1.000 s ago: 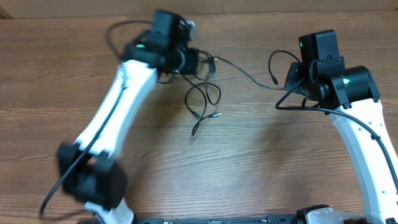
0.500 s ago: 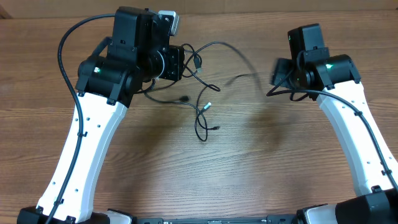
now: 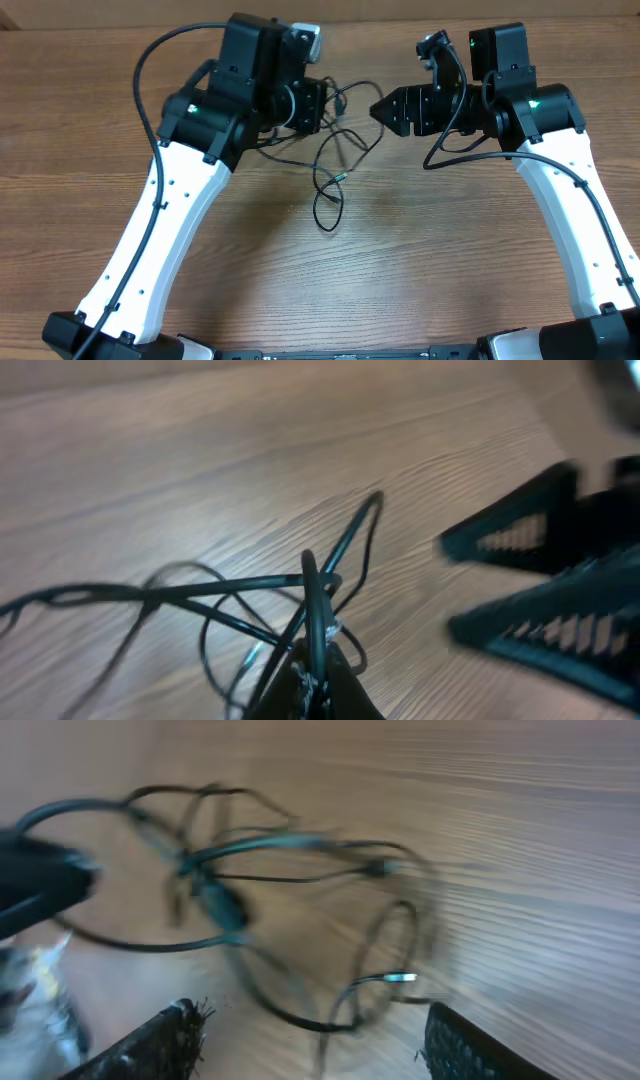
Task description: Untangle cables
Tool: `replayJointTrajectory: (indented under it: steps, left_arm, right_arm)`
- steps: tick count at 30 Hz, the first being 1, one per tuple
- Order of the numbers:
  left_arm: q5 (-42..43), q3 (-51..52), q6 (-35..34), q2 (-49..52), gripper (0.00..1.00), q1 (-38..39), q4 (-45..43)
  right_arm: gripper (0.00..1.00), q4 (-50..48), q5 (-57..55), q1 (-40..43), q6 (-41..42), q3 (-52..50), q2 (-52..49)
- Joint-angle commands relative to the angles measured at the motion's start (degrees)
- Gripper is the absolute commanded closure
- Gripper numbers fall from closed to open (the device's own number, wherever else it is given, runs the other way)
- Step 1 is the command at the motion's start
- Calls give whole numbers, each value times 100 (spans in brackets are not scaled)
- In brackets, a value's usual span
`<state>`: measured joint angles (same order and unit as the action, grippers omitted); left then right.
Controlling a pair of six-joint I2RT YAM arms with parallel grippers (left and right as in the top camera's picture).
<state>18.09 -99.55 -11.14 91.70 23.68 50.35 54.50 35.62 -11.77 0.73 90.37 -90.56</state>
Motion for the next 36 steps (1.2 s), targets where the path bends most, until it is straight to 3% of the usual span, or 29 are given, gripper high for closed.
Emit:
replayJointTrajectory:
  steps: [1,8,15,16,19,21,24,30,36]
  left_arm:
    - [761,7,81,-31,96,72,-289]
    - [1626,7,-92,-31,96,74,-503]
    - [1757,7,-319,-31,96,79,-579]
    - [1757,7,-326,-31,96,83,-573]
    - [1738,7,-317,-31,96,83,-542]
    - [1707,7,-286,-31,96,81,-542]
    - [1167,7,-256,-31,96,66,-483]
    - [-796,7,-374,-31,96,66,-299]
    - [-1344,7,-413,-31,96,61,-297]
  right_arm:
    - [31,-70,647,-22,-409,153,96]
    - [37,-365,654,-24,-404,153,96]
    - [43,-636,815,-284,-404,153,96]
    - [46,-706,809,-339,-404,153,96]
    - [77,-907,785,-431,-402,153,96]
    - [86,-918,627,-428,-400,153,96]
    - [96,-782,-11,-424,-376,153,96]
    - [96,-341,-1246,-424,-33,153,96]
    - [96,-190,-1843,-424,125,153,96]
